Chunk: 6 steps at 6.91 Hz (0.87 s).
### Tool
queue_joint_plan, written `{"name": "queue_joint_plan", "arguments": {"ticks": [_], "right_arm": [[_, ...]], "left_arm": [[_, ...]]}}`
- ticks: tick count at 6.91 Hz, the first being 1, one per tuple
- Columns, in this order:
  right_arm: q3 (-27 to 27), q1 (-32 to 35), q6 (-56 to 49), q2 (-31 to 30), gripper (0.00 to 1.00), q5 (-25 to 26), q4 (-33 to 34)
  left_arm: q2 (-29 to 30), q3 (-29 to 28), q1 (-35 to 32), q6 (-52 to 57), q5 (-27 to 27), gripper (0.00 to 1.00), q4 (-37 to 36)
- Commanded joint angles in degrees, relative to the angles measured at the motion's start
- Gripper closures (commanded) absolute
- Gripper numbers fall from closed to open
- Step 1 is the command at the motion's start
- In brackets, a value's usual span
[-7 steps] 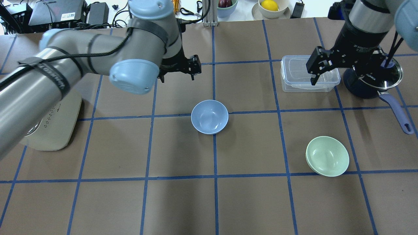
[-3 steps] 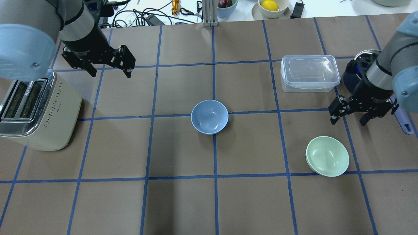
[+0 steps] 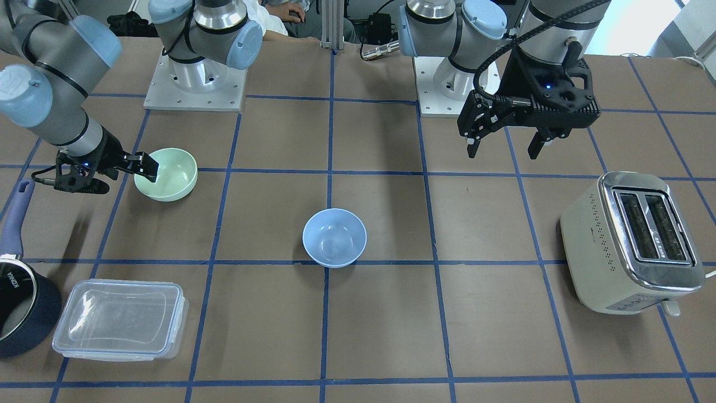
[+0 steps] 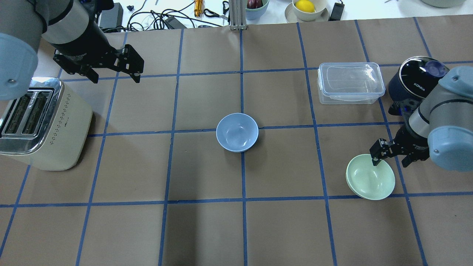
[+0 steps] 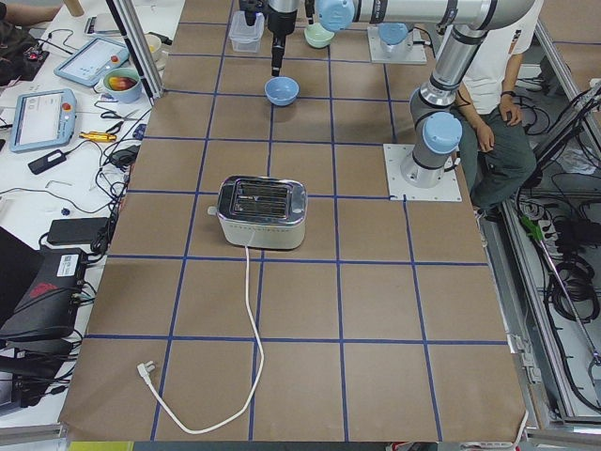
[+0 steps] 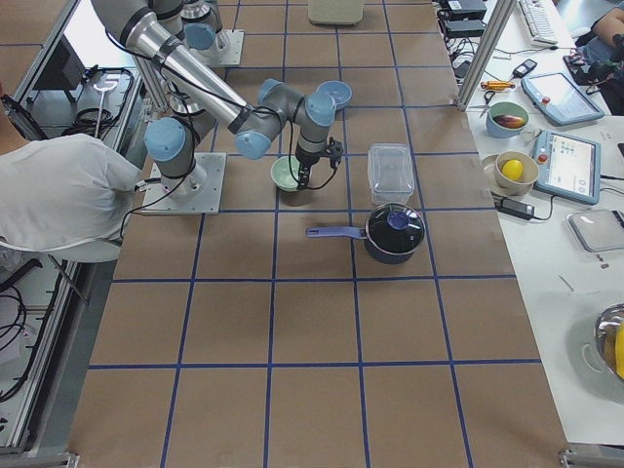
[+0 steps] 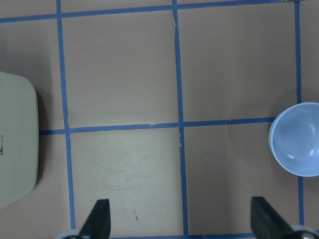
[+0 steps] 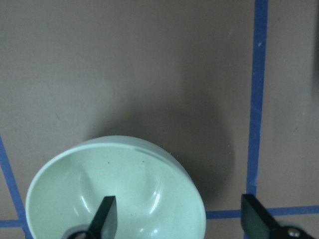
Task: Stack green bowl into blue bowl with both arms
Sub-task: 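Grasp the rim of the pale green bowl with the right gripper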
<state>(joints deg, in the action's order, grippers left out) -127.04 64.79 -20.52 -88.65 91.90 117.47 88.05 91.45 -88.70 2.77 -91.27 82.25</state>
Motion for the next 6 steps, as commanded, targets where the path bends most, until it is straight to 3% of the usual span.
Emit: {"name": "queue_joint_plan", "arguments": {"ticks": [1, 2, 5, 6], "right_arm": [[-4.6, -1.0, -0.3, 0.0, 0.73, 4.3, 3.7], [-4.6, -1.0, -0.9, 0.0, 0.97, 4.7, 3.8], [-3.8, -1.0, -0.7, -0.6, 1.00, 3.8, 3.6], [-0.2, -0.5, -0.1, -0.8, 1.00, 1.8, 2.2]], "left_arm": [[0.5, -0.8, -0.1, 0.0, -0.3, 0.00, 0.5], [0.5, -1.0, -0.1, 0.0, -0.1, 0.00, 0.4], [0.5, -0.7, -0.3, -0.8, 0.2, 0.00, -0.2], [-0.2, -0.1, -0.4, -0.8, 0.1, 0.00, -0.2]]}}
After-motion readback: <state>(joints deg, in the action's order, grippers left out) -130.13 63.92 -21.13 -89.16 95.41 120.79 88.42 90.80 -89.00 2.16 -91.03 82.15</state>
